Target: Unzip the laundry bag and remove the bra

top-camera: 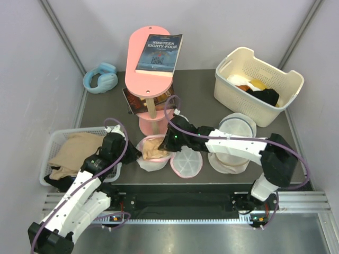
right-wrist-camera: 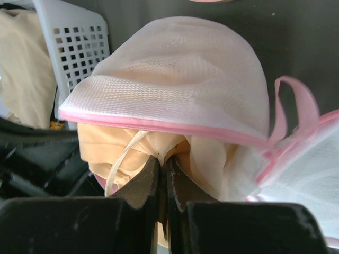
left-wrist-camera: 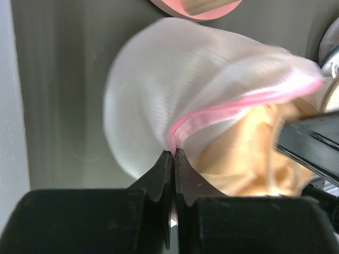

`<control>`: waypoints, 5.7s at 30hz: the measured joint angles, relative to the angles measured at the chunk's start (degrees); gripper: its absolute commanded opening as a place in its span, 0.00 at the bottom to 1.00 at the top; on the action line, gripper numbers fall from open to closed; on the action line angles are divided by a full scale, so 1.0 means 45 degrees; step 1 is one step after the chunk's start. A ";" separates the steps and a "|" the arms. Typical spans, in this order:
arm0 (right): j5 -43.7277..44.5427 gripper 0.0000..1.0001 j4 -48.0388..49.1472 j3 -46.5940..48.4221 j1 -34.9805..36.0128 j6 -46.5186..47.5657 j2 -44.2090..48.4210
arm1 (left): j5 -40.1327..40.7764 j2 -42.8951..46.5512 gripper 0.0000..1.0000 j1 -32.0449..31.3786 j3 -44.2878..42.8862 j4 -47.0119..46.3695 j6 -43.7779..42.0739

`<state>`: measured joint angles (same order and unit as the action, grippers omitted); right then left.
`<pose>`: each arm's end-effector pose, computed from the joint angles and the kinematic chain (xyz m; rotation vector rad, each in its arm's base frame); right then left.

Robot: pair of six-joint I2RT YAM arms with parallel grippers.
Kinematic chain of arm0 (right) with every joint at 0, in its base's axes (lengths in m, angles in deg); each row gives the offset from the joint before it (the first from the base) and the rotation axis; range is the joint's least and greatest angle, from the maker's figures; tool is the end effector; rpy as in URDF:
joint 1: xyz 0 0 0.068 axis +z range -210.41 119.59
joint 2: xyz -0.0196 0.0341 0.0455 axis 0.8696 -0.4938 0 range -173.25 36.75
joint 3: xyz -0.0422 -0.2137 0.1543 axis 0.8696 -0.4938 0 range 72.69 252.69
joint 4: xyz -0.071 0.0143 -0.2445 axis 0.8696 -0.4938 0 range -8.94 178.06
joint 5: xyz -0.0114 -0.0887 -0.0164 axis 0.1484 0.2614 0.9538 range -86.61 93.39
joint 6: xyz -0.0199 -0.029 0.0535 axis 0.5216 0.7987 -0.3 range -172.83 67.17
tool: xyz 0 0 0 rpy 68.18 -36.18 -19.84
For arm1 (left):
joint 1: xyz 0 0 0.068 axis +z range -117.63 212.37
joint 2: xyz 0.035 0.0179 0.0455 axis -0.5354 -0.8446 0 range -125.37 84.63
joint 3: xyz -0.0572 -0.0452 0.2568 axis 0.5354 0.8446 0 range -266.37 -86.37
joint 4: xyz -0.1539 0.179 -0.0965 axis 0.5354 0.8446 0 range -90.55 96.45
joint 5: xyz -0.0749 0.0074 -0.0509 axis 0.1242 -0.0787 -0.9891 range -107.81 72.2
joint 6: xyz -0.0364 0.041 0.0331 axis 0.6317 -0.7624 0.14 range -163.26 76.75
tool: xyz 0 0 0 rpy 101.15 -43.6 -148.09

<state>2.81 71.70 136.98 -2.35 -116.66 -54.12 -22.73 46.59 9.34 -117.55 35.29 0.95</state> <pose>0.1869 0.3008 0.2344 0.1238 2.5740 0.9874 0.1374 -0.0631 0.2199 -0.3988 2.3821 -0.6722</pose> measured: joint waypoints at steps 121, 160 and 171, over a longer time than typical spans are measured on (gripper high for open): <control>-0.0986 1.00 -0.8718 1.0826 -1.6257 0.7480 0.0505 | 0.0767 -0.1326 0.00 0.0000 0.0165 -0.0588 0.0792; 0.1365 0.47 -0.4843 -0.1957 -0.2322 0.3376 0.0908 | 0.0777 -0.0544 0.00 0.0000 0.0194 -0.0272 0.0466; 0.1525 0.41 -0.4323 -0.1957 -0.2322 0.3623 -0.0427 | 0.1078 -0.0238 0.00 0.0000 0.0194 -0.0185 0.0520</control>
<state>9.68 52.25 128.17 -12.79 -100.36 -56.05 -17.88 45.52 9.34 -116.67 34.46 3.29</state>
